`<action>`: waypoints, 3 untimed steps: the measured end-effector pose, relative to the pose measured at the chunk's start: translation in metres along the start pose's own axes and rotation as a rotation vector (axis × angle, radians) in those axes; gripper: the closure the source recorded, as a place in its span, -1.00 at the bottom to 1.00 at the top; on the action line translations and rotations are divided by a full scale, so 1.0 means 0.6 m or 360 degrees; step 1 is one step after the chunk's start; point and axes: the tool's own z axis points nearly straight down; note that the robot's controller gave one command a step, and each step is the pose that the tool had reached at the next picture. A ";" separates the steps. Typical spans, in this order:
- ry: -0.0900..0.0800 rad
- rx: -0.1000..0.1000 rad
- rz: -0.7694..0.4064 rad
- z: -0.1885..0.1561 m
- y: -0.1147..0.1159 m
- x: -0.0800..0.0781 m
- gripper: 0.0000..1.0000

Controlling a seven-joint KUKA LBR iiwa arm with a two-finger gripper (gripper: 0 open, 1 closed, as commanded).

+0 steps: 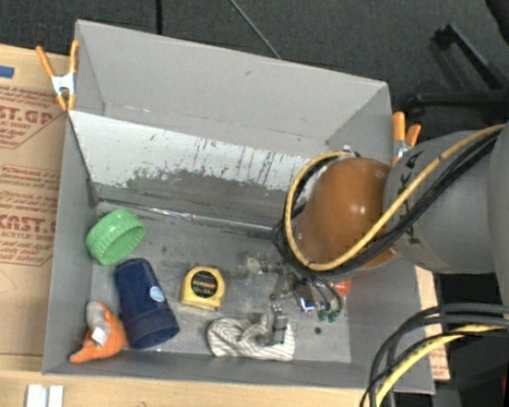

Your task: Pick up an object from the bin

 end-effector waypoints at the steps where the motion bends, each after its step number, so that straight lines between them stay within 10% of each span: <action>1: 0.0002 0.0000 0.0151 0.035 0.124 0.013 1.00; 2: 0.0002 0.0000 0.0151 0.035 0.124 0.013 1.00; 3: -0.0002 0.0001 0.0112 -0.152 0.136 -0.010 1.00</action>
Offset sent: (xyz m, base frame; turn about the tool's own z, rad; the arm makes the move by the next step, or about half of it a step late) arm 0.0000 0.0000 0.0000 0.0000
